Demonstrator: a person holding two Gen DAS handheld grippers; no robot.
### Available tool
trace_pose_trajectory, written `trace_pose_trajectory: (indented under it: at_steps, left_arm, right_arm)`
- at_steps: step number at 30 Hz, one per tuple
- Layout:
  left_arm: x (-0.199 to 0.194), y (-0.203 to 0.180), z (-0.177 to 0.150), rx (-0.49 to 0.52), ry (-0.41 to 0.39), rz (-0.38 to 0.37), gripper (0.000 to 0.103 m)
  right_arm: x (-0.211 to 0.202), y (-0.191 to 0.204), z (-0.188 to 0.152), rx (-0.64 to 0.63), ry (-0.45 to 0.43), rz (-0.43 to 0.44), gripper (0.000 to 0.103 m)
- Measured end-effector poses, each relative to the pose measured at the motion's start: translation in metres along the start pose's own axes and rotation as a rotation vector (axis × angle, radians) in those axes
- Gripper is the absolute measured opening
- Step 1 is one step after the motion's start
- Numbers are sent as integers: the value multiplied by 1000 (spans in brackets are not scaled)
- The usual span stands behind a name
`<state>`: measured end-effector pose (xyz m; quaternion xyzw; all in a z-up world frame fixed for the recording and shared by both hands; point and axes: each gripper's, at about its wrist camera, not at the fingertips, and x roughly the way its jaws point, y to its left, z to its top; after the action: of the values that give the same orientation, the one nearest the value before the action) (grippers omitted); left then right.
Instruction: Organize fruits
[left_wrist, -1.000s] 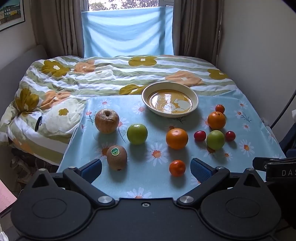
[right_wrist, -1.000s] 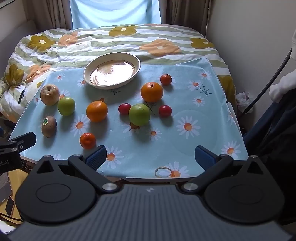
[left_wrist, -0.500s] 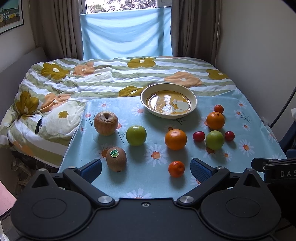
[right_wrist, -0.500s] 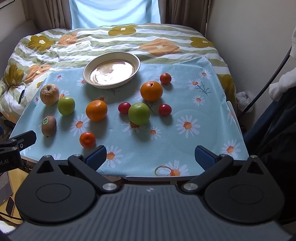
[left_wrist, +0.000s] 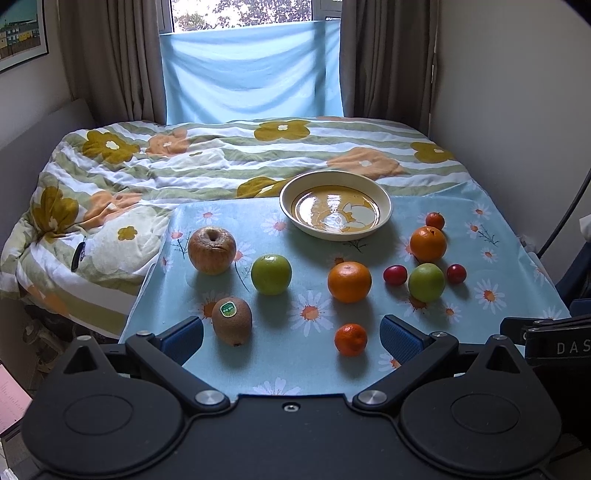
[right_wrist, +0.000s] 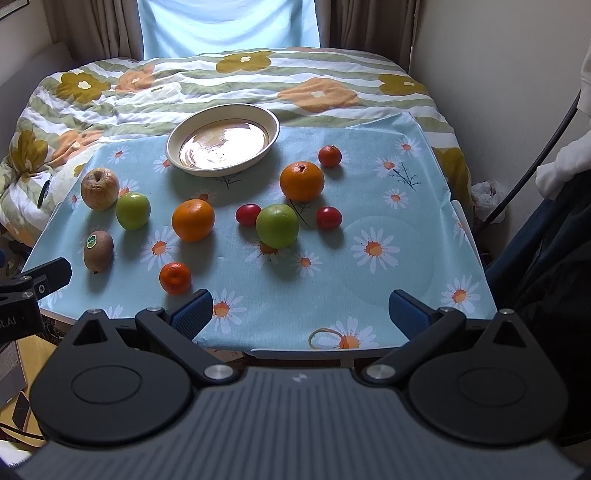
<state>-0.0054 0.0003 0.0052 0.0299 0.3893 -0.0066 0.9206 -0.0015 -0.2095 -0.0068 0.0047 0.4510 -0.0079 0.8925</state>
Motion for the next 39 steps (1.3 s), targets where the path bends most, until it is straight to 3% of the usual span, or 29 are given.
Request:
trace_pose_trajectory:
  at_steps: [39]
  left_arm:
    - [-5, 2, 0, -7, -9, 12, 103]
  right_arm:
    - [-3, 0, -2, 3, -7, 2, 103]
